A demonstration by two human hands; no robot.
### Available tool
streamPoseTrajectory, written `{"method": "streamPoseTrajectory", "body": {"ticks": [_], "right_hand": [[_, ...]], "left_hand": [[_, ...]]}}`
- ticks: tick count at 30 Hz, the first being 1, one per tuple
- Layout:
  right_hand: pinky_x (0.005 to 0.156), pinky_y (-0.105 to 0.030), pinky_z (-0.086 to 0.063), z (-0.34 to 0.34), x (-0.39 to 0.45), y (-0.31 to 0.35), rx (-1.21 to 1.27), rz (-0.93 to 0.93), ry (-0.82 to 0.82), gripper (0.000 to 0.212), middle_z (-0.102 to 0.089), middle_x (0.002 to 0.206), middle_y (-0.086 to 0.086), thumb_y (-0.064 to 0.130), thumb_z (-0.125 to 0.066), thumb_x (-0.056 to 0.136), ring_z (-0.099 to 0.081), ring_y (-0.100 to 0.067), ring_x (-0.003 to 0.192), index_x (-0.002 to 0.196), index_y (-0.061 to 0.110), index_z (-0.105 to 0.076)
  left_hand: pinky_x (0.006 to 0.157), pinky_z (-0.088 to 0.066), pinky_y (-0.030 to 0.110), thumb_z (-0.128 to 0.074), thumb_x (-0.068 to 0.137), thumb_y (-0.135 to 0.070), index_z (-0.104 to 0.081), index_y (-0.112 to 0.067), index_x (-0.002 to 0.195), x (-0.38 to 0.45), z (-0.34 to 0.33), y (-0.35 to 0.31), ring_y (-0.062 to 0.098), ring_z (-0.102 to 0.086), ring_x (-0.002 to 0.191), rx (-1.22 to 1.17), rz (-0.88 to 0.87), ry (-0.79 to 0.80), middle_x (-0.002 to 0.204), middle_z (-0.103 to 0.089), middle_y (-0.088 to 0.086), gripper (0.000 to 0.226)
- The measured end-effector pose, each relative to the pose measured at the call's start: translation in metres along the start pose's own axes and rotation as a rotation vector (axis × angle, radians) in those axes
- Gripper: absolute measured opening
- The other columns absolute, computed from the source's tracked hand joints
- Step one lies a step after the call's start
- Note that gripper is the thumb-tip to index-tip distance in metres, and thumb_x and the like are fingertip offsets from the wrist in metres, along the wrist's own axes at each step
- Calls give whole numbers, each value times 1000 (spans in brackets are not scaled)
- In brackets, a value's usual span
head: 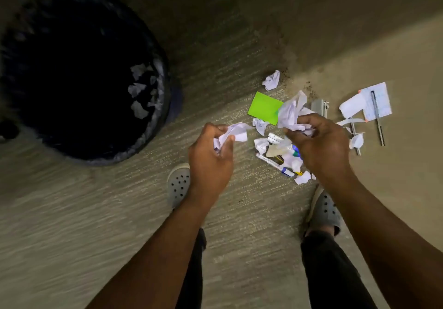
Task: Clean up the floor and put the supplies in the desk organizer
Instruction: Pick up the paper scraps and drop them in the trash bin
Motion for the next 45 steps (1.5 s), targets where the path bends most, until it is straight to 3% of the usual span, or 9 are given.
{"method": "streamPoseTrajectory", "body": {"ticks": [7, 14, 18, 22, 25, 31, 35, 41, 45], "right_hand": [[63, -11, -42, -53, -54, 176, 321, 361, 98, 25, -65, 79, 1, 9, -78, 76, -55, 0, 66, 81, 31, -70], [70, -3, -40, -155, -70, 267, 90, 599, 258, 31, -56, 106, -4, -3, -63, 80, -55, -7, 84, 107, 13, -67], [90, -35, -50, -207, -58, 281, -211, 644, 436, 49, -47, 129, -14, 6, -60, 86, -56, -28, 107, 132, 20, -52], [91, -41, -51, -234, -53, 275, -519, 691, 587, 60, -46, 136, -16, 19, -60, 88, -53, -34, 116, 144, 28, -40], [87, -39, -52, -225, -56, 268, -518, 769, 461, 43, -53, 127, -12, 22, -57, 90, -53, -30, 113, 132, 25, -55], [80, -27, -43, -159, -66, 218, -42, 779, 20, 23, -62, 105, -10, 17, -58, 90, -56, -24, 96, 110, 9, -66], [82, -33, -47, -111, -55, 127, -66, 555, -63, 18, -62, 101, -8, 14, -58, 91, -58, -24, 93, 106, 9, -64], [84, -46, -49, -55, -30, -29, -280, 233, -41, 19, -62, 105, -13, 15, -59, 87, -59, -35, 98, 105, 10, -62], [85, -42, -44, -27, -5, -116, -437, -19, 54, 35, -55, 114, -17, 21, -66, 81, -53, -38, 106, 113, 9, -57]], "left_hand": [[69, -56, 48, -59, 93, -24, -47, -25, 94, 7, 133, -65, 24, -67, 82, -39, -166, -393, 96, -62, -15, 12], [67, -54, 38, -59, 89, -33, -50, -23, 97, 51, 230, -36, 22, -64, 69, 133, -57, -648, 86, -65, 5, 16], [68, -44, 11, -64, 84, -26, -53, -12, 106, 87, 248, -4, 15, -61, 83, 239, 69, -542, 103, -64, 9, 28], [90, -44, 26, -64, 84, -20, -49, -15, 131, 108, 240, 31, 30, -55, 117, 368, 330, -167, 130, -55, 14, 49], [98, -46, 34, -56, 89, -21, -46, -18, 137, 102, 237, 34, 32, -53, 121, 381, 362, -138, 134, -53, 14, 49], [82, -49, 25, -50, 93, -19, -60, -7, 116, 63, 210, -15, 20, -62, 95, 393, -201, -443, 116, -60, 15, 28], [76, -46, 19, -52, 95, -11, -63, 0, 100, 35, 142, -41, 16, -60, 85, 302, -487, -302, 97, -62, 14, 16], [84, -51, 37, -54, 87, -7, -63, -2, 106, 33, 20, -25, 28, -61, 92, 320, -412, 95, 100, -63, 13, 22], [95, -46, 39, -58, 85, -9, -59, -5, 122, 54, -57, 2, 34, -58, 108, 434, -338, 287, 118, -60, 16, 37]]}}
Point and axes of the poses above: each hand's wrist, its own x-axis towards the middle knuckle, its own z-axis out of the back of the hand, y = z × x, the point moved 3 cm from there along x, towards the middle knuckle
